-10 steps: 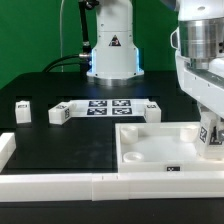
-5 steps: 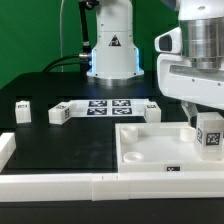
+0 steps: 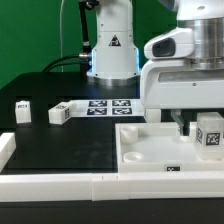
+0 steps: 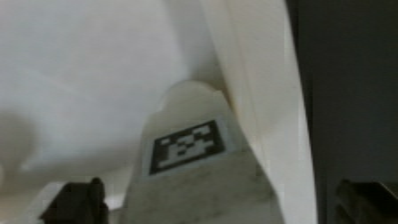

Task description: Assemble one leg

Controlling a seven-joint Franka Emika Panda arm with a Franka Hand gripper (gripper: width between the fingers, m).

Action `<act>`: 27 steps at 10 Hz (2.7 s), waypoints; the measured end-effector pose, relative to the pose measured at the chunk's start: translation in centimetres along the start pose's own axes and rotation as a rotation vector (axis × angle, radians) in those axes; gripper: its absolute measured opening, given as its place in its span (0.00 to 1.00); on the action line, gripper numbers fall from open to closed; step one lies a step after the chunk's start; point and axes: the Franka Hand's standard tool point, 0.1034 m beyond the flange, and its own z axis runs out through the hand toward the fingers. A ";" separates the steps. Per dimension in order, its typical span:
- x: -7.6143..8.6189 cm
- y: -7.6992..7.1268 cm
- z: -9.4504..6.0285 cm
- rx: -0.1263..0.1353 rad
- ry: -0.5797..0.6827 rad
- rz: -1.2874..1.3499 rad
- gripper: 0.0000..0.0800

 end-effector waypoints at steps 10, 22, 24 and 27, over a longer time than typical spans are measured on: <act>0.0 0.5 -0.1 -0.005 0.033 0.098 0.36; -0.1 0.7 0.1 0.017 0.034 1.205 0.57; -0.2 0.4 0.1 0.017 0.031 1.166 0.72; -0.5 0.2 0.2 0.010 0.028 0.658 0.81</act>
Offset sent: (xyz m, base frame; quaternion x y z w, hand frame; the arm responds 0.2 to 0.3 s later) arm 0.0000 0.0000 0.0000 0.0000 0.0000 0.0000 1.0000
